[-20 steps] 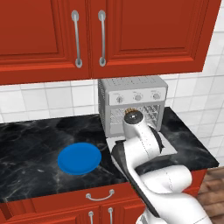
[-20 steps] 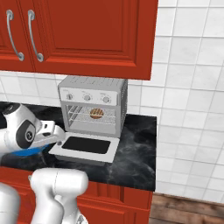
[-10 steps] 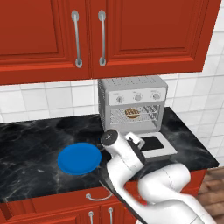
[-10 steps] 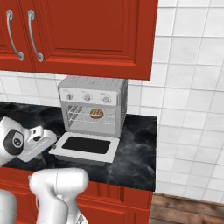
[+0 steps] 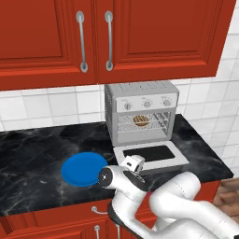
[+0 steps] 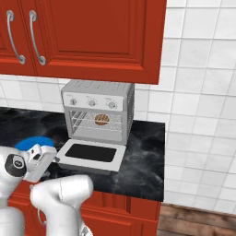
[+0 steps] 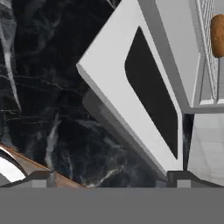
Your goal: Pick up the bagel from the plate, place it on the toaster oven rack, close the door, and set the timer.
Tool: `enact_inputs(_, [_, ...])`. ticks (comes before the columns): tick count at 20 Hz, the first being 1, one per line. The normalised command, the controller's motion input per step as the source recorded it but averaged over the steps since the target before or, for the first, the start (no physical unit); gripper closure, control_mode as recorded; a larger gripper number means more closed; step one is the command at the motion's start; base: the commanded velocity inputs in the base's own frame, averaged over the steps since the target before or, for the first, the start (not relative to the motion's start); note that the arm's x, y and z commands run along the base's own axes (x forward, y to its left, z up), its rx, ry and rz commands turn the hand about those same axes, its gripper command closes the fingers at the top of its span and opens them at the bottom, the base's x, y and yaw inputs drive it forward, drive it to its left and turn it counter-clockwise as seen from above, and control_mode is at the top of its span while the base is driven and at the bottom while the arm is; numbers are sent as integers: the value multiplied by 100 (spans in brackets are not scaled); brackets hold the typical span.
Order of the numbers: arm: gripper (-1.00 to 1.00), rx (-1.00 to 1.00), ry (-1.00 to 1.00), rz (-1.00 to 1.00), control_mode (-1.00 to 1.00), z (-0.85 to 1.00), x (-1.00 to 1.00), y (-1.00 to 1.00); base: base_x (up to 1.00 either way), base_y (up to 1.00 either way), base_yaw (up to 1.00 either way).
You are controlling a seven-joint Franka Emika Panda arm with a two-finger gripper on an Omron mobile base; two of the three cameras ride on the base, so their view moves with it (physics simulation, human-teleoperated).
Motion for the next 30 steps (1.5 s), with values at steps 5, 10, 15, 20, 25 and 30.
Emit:
enact_inputs(5, [-100, -22, 0, 0, -100, -22, 53, 15, 0, 0, 0])
enact_inputs(10, [-100, -22, 0, 0, -100, -23, 50, 19, 0, 0, 0])
enact_inputs(15, [-100, -20, 0, 0, -100, -15, 55, 11, 0, 0, 0])
enact_inputs(20, [-100, -17, 1, 0, -100, -6, 58, 1, 0, 0, 0])
enact_inputs(25, [-100, -14, 4, 0, -100, -8, 52, 0, 0, 0, 0])
enact_inputs(30, [-100, -12, 2, 0, -100, -3, 41, 0, 0, 0, 0])
